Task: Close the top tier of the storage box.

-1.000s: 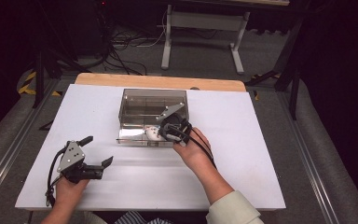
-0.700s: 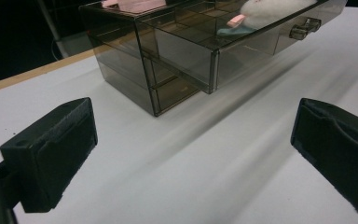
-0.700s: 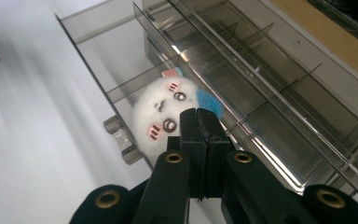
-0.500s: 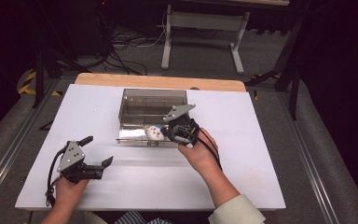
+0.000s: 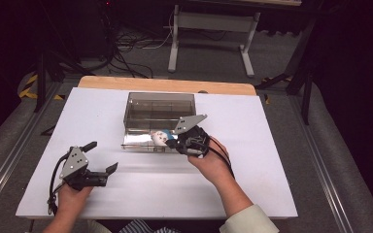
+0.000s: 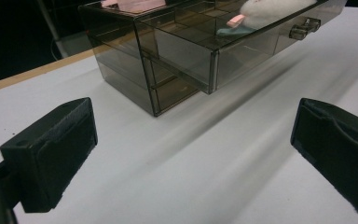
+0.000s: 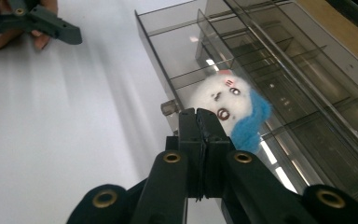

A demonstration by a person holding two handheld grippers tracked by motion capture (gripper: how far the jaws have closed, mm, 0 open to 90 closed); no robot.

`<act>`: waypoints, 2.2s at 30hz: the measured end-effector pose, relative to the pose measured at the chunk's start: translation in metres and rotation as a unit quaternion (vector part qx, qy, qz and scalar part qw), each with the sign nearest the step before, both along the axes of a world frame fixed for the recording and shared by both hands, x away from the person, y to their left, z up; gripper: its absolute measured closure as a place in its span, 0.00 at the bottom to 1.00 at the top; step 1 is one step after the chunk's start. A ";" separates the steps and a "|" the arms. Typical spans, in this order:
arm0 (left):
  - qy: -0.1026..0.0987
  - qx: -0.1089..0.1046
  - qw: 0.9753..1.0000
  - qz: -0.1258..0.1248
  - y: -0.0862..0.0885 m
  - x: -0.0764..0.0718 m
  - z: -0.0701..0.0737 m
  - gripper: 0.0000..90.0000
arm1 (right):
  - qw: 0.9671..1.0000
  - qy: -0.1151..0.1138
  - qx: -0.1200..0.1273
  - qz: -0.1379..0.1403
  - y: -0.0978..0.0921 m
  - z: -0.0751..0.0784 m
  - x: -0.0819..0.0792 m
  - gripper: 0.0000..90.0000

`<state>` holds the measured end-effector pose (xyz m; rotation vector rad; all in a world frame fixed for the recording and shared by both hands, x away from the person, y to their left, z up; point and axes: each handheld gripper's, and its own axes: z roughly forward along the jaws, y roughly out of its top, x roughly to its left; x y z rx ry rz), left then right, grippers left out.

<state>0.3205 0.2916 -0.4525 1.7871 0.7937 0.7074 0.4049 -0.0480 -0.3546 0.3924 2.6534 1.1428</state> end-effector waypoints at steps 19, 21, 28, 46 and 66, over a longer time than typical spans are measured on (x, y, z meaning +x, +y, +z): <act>0.000 0.002 1.000 -0.001 0.000 0.000 0.000 0.02 | 0.998 -0.016 -0.037 0.050 -0.002 -0.006 0.000 1.00; 0.000 0.002 1.000 -0.001 0.000 0.000 0.000 0.02 | 0.997 -0.014 -0.043 0.058 -0.001 -0.007 0.000 1.00; 0.000 0.003 1.000 -0.001 0.000 0.000 0.000 0.02 | 0.996 -0.013 -0.064 0.066 0.002 -0.013 0.002 1.00; 0.000 0.003 1.000 -0.001 0.000 0.000 0.000 0.02 | 0.993 -0.021 -0.100 0.056 0.012 -0.026 0.003 1.00; -0.001 0.003 1.000 -0.002 0.000 0.000 0.000 0.02 | 0.994 -0.048 -0.101 0.015 0.018 -0.028 0.012 1.00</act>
